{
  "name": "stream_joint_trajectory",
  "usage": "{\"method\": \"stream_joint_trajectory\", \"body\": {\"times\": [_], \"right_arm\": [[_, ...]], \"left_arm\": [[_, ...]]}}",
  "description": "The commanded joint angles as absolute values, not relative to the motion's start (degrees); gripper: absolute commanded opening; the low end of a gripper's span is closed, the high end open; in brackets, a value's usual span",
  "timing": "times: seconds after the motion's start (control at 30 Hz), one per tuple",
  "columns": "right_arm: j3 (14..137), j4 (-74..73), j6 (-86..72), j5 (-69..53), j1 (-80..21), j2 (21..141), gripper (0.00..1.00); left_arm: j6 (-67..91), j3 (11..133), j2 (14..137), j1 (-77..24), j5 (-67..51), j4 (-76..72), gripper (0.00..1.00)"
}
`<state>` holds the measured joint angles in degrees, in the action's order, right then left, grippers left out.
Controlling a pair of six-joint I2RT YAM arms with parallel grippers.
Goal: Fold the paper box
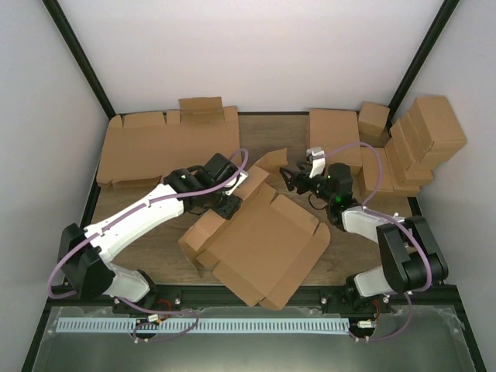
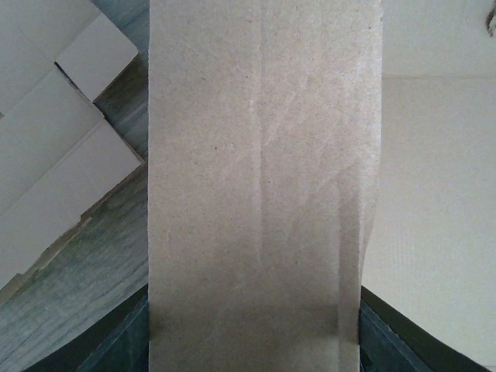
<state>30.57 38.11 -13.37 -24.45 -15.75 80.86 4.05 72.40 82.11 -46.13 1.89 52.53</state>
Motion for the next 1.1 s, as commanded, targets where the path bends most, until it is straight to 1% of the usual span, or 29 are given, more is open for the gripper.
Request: {"method": "stream_joint_trajectory", "body": {"times": [0.0, 0.1, 0.3, 0.43, 0.53, 0.6, 0.73, 0.9, 1.07], "right_arm": [[32.2, 42.5, -10.9, -28.0, -14.5, 84.5, 0.77], [32.6, 45.1, -10.2, -30.4, -13.8, 86.7, 0.76], [35.8, 44.5, -7.2, -31.4, -12.8, 90.9, 0.75], [35.7, 47.6, -7.8, -34.1, -9.5, 91.8, 0.81], [39.7, 43.9, -4.3, -38.8, -8.5, 94.4, 0.88], [43.0, 41.7, -1.8, -44.0, -8.1, 96.7, 0.88], [49.4, 35.2, 1.4, -49.8, -8.1, 100.8, 0.83], [52.1, 31.1, 5.4, -55.8, -8.1, 101.8, 0.79], [52.2, 29.1, 7.8, -58.7, -8.1, 100.8, 0.57]], "left_arm": [[4.0, 71.4, 79.5, -46.4, -2.5, 50.2, 0.59], [4.0, 71.9, 79.9, -46.4, -1.6, 50.7, 0.59], [3.7, 71.6, 80.2, -46.4, -0.2, 51.9, 0.59], [3.7, 71.6, 80.4, -46.4, -0.2, 52.1, 0.59], [3.4, 71.5, 80.7, -46.3, 0.4, 52.3, 0.59], [3.2, 71.6, 81.0, -46.3, 0.7, 52.4, 0.59], [3.1, 71.8, 81.5, -46.3, 1.1, 52.8, 0.58], [3.0, 71.9, 81.5, -46.4, 1.2, 52.5, 0.58], [3.1, 72.1, 81.9, -46.3, 2.2, 52.3, 0.58]]}}
